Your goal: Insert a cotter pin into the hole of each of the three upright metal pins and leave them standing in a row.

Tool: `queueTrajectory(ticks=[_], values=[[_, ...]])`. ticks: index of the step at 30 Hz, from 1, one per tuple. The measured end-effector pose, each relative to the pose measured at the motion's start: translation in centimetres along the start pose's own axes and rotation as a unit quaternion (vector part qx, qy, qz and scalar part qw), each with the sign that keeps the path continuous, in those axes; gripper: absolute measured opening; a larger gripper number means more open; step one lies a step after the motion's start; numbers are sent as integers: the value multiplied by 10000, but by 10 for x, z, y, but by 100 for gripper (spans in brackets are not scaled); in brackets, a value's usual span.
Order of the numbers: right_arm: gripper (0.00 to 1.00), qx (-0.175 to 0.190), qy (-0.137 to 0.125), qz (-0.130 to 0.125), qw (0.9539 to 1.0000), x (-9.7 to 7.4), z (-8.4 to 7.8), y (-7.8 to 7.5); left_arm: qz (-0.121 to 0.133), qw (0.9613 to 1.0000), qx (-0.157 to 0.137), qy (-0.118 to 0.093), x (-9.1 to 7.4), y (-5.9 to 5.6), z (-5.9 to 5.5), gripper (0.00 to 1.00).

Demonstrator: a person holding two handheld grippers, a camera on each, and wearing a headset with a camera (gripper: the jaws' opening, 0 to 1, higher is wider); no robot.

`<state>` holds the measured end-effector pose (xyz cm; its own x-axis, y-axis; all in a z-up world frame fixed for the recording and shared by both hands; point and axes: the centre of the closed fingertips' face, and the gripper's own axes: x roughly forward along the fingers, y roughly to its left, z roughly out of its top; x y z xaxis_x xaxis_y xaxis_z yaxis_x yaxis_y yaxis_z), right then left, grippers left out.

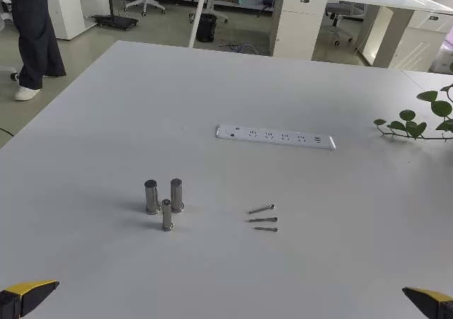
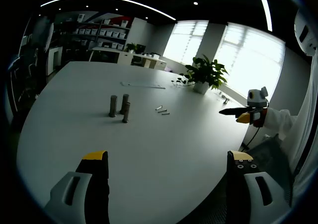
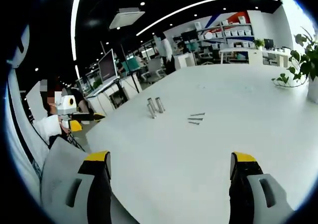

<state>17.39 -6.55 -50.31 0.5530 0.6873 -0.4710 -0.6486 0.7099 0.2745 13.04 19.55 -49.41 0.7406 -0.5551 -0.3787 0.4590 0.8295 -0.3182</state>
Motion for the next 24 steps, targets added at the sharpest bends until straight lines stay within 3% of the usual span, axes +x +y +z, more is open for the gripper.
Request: queueTrajectory(ticks=[7, 13, 20, 22, 24], values=[[95, -117, 183, 32, 9998, 0, -5, 1, 42, 10000, -80, 11, 3, 4, -1, 99], [94, -141, 186, 32, 9997, 2, -1, 0, 49, 10000, 6, -55, 2, 5, 9, 99], [92, -102, 104, -127, 9998, -1, 1, -9, 52, 9995, 284, 137, 4, 6, 15, 99], [92, -112, 120, -125, 9998, -3, 0, -9, 79, 9990, 428, -94, 6, 8, 24, 99], [91, -86, 152, -116, 9998, -5, -1, -8, 4, 9993, 315, -220, 7, 5, 29, 99]])
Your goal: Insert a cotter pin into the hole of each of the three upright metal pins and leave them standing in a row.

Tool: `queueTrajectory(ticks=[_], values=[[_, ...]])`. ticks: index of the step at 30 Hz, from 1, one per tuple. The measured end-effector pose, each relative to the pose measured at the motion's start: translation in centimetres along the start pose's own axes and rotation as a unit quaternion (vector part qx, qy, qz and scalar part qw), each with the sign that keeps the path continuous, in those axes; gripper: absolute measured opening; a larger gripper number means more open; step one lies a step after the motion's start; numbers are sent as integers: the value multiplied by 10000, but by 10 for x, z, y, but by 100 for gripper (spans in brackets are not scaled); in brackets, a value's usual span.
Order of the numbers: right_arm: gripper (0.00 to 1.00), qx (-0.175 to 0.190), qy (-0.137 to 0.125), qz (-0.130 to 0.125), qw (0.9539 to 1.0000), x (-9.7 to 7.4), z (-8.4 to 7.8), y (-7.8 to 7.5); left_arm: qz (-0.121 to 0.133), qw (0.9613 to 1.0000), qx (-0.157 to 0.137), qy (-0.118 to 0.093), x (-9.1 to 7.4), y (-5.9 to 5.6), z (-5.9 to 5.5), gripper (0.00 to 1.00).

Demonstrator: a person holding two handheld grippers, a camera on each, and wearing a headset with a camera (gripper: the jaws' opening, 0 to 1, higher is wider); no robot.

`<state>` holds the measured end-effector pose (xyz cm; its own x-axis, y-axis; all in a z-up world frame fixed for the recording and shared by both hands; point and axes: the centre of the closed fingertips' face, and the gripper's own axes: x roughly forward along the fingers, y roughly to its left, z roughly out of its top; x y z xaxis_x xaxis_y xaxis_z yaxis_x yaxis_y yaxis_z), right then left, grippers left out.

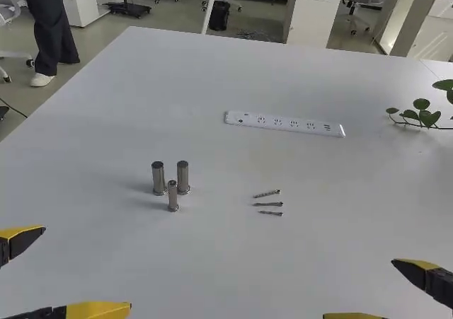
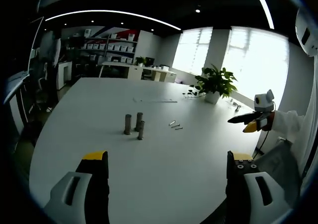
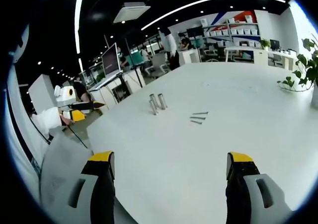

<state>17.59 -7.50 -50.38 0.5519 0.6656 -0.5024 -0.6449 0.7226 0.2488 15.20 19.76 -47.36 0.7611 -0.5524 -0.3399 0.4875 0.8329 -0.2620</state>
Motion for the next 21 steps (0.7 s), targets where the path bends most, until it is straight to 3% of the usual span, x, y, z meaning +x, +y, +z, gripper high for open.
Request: queueTrajectory(ticks=[7, 12, 14, 17, 19, 21], values=[[92, -10, 43, -105, 9999, -6, 1, -2, -173, 9996, 158, 128, 9, -4, 1, 99], [91, 3, 44, -214, 9998, -9, 2, -6, -191, 9989, 310, 295, 11, -3, -9, 99], [91, -16, 62, -266, 9996, -10, 1, -7, -239, 9997, 11, 15, 10, -4, -2, 99], [91, 29, 1, -274, 9996, -13, 2, -5, -249, 9996, 20, -97, 7, -3, 3, 99], [91, 181, -116, -210, 9995, -13, 4, -3, -250, 9978, -74, -605, 6, -2, 21, 97], [90, 250, -154, -247, 9993, -13, 3, -3, -252, 9970, -233, -698, 5, -1, 25, 98]])
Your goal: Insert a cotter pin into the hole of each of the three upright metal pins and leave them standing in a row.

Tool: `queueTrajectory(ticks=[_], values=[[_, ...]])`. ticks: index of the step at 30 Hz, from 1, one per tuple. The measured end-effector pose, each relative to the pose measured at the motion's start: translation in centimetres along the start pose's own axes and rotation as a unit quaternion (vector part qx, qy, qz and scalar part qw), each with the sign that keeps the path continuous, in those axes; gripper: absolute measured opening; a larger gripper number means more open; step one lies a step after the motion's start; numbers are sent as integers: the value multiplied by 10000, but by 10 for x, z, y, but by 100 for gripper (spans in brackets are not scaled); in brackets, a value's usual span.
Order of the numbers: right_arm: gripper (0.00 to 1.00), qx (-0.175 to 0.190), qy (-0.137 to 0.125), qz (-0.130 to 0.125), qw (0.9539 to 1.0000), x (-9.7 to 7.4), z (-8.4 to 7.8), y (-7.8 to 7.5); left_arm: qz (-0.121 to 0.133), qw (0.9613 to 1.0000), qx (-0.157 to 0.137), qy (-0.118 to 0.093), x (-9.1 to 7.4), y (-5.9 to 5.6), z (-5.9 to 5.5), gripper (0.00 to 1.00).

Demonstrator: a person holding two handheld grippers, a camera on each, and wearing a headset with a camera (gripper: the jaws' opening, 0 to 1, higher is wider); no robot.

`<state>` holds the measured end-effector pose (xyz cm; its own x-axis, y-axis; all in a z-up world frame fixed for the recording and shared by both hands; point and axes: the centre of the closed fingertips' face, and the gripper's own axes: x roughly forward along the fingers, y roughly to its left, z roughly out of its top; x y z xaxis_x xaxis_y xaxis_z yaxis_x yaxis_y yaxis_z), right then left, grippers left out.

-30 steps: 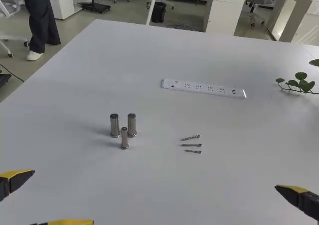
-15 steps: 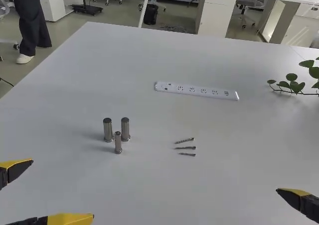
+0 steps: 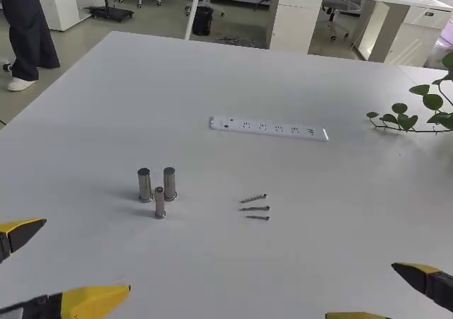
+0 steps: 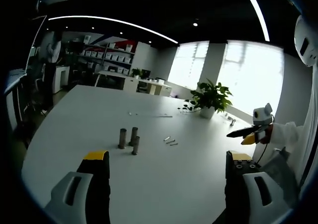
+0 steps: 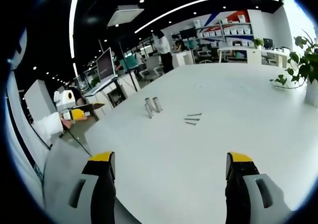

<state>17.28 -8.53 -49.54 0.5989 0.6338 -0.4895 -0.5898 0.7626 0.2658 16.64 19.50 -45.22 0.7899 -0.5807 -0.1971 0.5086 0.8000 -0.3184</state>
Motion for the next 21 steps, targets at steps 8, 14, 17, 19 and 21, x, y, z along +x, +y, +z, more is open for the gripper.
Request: queueTrajectory(ticks=[8, 14, 17, 19, 21], values=[[90, 56, 37, -188, 9998, -3, -2, -4, -69, 9993, 281, 229, 10, 10, 0, 99], [90, 83, 76, -304, 9995, -7, -4, -8, -185, 9993, 258, 208, 27, 16, 3, 98], [90, 118, 86, -361, 9992, -8, -5, -10, -256, 9990, 295, 214, 35, 18, 5, 96], [90, 131, 78, -393, 9991, -8, -6, -11, -300, 9991, 246, 175, 42, 19, 8, 96], [90, 101, 187, -396, 9990, -8, -11, -12, -304, 9992, 245, 97, 49, 21, 13, 97]])
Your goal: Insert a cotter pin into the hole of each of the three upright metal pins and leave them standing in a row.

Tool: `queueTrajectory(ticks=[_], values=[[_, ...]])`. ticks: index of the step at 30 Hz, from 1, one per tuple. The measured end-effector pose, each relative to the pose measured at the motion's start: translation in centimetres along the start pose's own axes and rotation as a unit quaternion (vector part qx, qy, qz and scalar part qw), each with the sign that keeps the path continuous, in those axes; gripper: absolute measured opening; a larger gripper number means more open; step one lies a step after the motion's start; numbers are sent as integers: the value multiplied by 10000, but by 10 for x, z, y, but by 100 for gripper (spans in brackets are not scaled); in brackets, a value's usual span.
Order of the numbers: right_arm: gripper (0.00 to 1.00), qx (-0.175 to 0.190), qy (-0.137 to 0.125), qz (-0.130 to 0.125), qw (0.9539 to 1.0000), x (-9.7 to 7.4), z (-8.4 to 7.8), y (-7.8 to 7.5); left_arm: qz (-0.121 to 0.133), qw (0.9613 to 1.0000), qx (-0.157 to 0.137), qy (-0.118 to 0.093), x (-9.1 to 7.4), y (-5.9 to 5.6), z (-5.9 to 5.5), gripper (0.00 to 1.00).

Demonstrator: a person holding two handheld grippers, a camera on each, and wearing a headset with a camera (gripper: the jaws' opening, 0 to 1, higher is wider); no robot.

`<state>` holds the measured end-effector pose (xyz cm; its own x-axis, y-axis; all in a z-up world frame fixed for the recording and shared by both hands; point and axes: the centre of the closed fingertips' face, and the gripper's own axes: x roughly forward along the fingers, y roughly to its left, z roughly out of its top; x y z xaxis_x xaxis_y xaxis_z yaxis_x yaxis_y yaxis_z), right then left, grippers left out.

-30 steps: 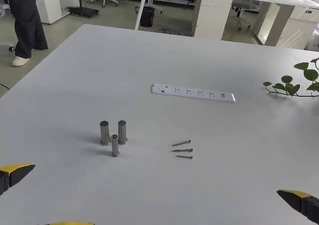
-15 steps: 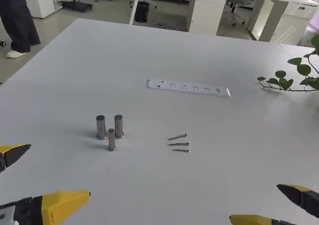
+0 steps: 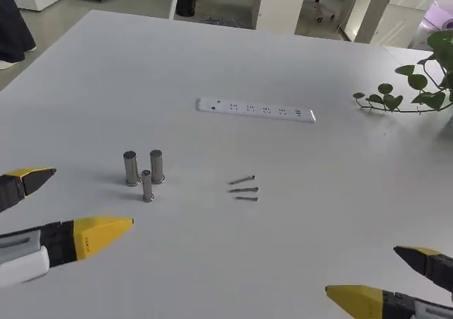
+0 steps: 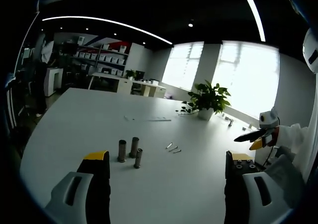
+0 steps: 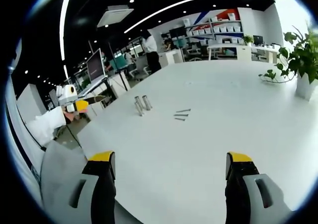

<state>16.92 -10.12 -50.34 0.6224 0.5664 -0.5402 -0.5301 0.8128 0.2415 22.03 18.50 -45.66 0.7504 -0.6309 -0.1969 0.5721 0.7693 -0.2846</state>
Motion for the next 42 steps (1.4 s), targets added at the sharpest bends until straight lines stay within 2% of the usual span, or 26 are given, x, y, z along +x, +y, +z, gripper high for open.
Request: queueTrajectory(ticks=[1, 4, 7, 11, 13, 15, 17, 20, 21, 22, 23, 26, 29, 33, 35, 39, 42], values=[[90, -71, 96, 26, 9999, 0, -4, 0, 17, 10000, 59, -45, 4, 2, 3, 96], [91, -111, 170, 19, 9998, 0, -8, 1, 53, 9999, 158, -27, 14, 9, 5, 96], [90, -78, 176, 17, 9998, 0, -10, 1, -34, 9997, 220, -26, 24, 13, 7, 94], [90, -49, 175, -25, 9998, -2, -11, 0, -143, 9988, 460, 89, 37, 17, 6, 83], [90, -23, 171, -55, 9998, -4, -12, -1, -168, 9984, 503, 175, 45, 21, 3, 82], [90, 3, 159, -87, 9998, -5, -13, -3, -208, 9974, 594, 337, 51, 24, -2, 81], [90, 28, 153, -119, 9998, -7, -13, -5, -201, 9971, 625, 378, 58, 29, -6, 76], [90, 82, 139, -171, 9997, -9, -15, -7, -121, 9968, 650, 445, 67, 39, -15, 61], [90, 99, 136, -175, 9997, -9, -16, -8, -102, 9964, 612, 578, 69, 41, -21, 55], [89, 123, 147, -176, 9997, -9, -17, -8, -175, 9938, 733, 813, 70, 43, -31, 51], [89, 130, 159, -179, 9996, -10, -18, -8, -181, 9935, 737, 848, 73, 43, -34, 50], [89, 165, 181, -216, 9995, -11, -21, -10, -201, 9936, 689, 869, 82, 46, -40, 49], [89, 201, 194, -234, 9993, -11, -22, -11, -137, 9924, 817, 913, 90, 50, -44, 47], [88, 213, 225, -247, 9992, -11, -24, -12, -107, 9918, 819, 980, 97, 55, -48, 36], [88, 211, 227, -253, 9992, -12, -24, -12, -15, 9907, 838, 1069, 100, 60, -52, 28], [87, 282, 196, -189, 9992, -11, -26, -9, 78, 9905, 804, 1111, 104, 68, -55, 26], [86, 308, 196, -127, 9993, -11, -27, -7, 127, 9889, 894, 1178, 107, 70, -58, 22]])
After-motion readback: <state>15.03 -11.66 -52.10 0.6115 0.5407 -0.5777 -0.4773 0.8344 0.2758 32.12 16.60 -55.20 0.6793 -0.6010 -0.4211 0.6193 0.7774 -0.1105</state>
